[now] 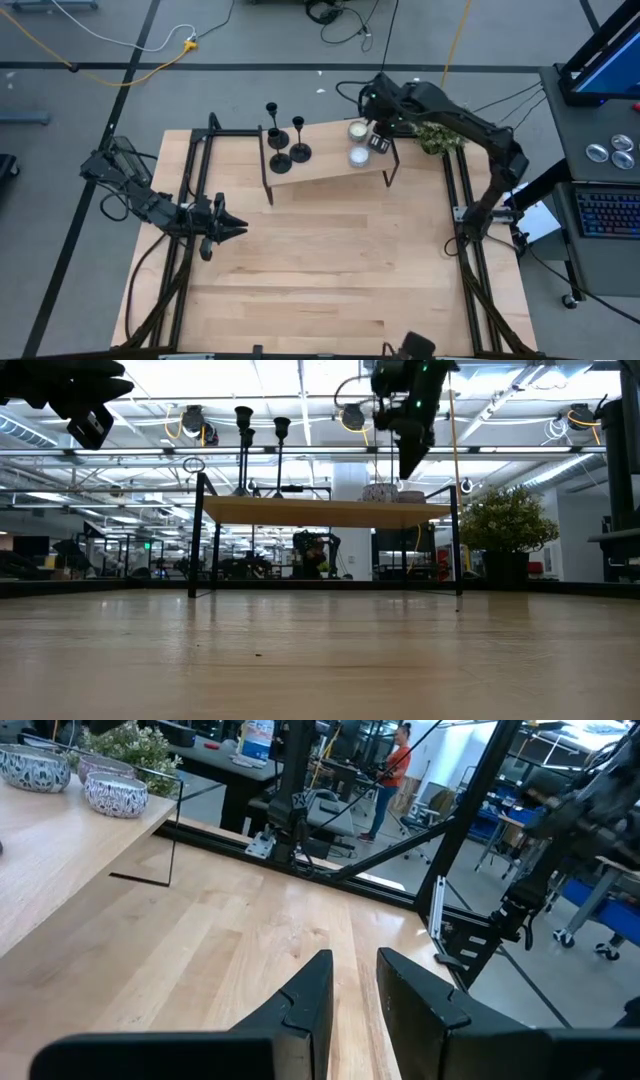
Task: Pick & Place candle stick holders
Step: Return to Home Position
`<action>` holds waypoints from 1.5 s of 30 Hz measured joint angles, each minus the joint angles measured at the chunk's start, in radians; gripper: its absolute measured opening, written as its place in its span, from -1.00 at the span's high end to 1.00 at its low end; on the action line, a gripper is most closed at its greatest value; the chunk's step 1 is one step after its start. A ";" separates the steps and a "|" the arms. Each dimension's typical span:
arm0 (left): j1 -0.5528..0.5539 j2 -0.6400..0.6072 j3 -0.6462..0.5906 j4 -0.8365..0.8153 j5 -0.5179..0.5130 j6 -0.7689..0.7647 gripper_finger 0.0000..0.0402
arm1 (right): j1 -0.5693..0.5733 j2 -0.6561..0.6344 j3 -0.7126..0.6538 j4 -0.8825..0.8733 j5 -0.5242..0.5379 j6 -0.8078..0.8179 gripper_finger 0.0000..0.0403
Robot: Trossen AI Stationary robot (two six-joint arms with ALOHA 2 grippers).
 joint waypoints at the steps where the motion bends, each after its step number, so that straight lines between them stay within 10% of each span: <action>1: 0.000 0.000 0.000 0.000 0.000 0.000 0.57 | 0.008 -0.018 0.000 0.005 -0.001 0.007 0.62; 13: 0.000 0.000 0.000 0.001 0.070 0.009 0.57 | 0.252 -0.360 -0.098 0.085 -0.104 0.199 0.94; 31: 0.012 0.070 -0.001 0.145 0.026 0.142 0.57 | 0.607 -0.910 -0.897 0.898 -0.104 0.297 0.98; 45: 0.322 0.064 -0.001 0.198 0.305 0.201 0.57 | 0.654 -1.079 -1.176 1.019 -0.049 0.292 1.00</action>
